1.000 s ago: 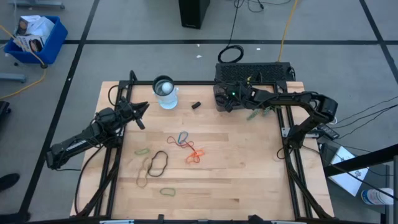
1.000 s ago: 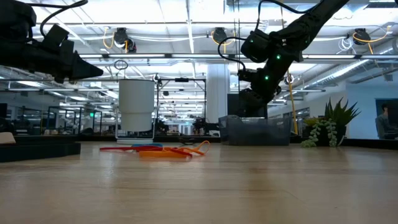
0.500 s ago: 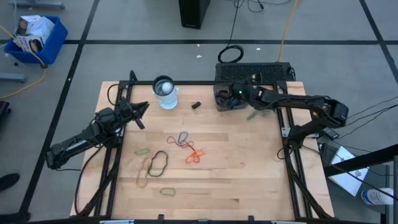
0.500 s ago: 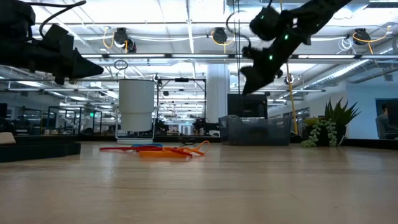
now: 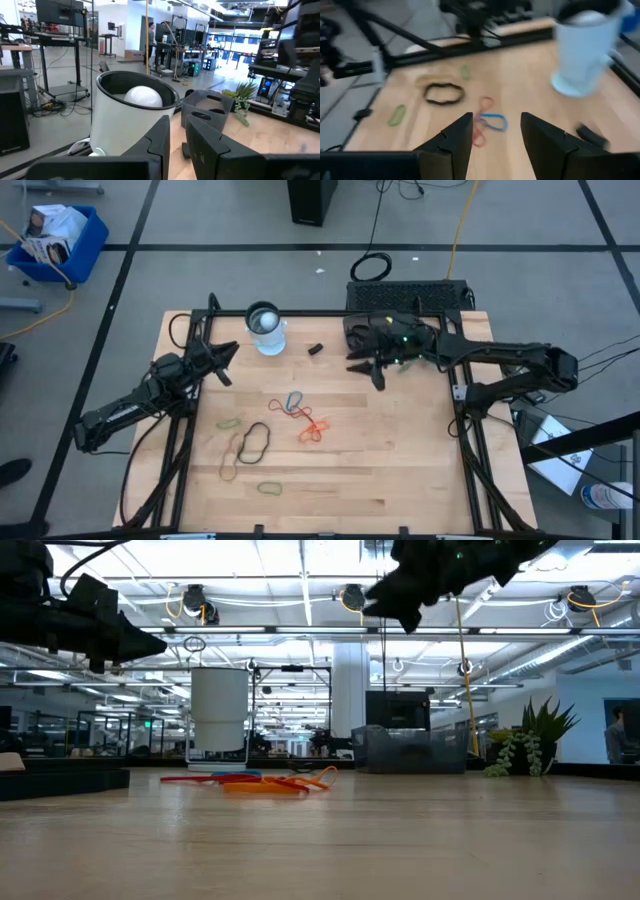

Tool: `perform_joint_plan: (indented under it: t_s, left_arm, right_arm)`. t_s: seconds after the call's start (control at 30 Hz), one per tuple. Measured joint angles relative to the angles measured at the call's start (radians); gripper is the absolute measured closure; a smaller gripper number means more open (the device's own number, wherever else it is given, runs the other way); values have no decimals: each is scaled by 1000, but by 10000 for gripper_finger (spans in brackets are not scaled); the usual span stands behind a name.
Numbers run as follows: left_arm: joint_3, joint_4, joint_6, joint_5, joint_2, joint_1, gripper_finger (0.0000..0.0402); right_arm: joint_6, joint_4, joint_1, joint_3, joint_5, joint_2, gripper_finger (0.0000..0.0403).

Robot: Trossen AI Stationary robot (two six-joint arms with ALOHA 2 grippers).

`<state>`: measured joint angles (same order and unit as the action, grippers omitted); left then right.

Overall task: Pick and place rubber bands into bin
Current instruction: Put the orange rubber band into the black bin

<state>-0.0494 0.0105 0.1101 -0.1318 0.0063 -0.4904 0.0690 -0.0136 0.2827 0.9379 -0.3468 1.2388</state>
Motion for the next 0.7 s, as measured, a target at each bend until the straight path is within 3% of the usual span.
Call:
perform_joint_plan:
  t_s: [0.33, 0.5, 0.7]
  left_arm:
    - [0, 0, 1, 0, 0, 0, 332]
    - [0, 0, 1, 0, 0, 0, 332]
    - [0, 0, 1, 0, 0, 0, 332]
  right_arm:
    - [-35, 70, -119, -8, 12, 89, 244]
    - [-36, 82, -170, -55, 99, 188, 254]
    - [-29, 262, -239, -130, 114, 315, 259]
